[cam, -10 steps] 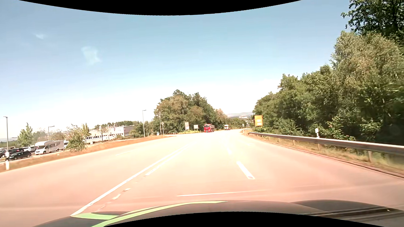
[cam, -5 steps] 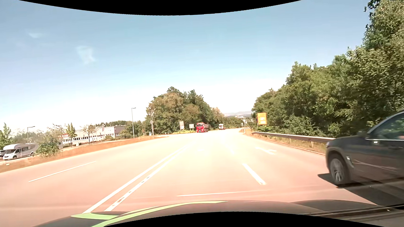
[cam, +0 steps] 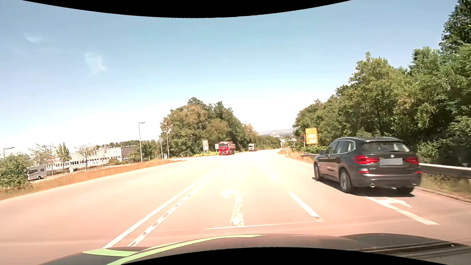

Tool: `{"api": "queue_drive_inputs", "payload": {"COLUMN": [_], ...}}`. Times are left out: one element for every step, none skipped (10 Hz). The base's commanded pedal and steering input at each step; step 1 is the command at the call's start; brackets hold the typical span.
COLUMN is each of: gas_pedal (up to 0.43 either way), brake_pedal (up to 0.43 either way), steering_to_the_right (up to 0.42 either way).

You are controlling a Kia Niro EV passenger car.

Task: Follow the waypoints while adhering to traffic rules and regulations

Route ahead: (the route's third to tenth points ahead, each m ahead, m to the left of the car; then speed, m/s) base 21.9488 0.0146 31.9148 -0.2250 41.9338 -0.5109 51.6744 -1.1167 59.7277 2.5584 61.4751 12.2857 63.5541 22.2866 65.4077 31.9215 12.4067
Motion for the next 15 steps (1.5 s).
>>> {"api": "queue_drive_inputs", "payload": {"gas_pedal": [0.000,0.000,0.000,0.000,0.000,0.000,0.000,0.000,0.000,0.000,0.000,0.000,0.000,0.000,0.000], "brake_pedal": [0.250,0.250,0.250,0.250,0.250,0.250,0.250,0.250,0.250,0.250,0.250,0.250,0.256,0.256,0.262], "steering_to_the_right": [0.013,0.013,0.013,0.013,0.013,0.013,0.013,0.013,0.013,0.013,0.013,0.013,0.013,0.013,0.012]}}
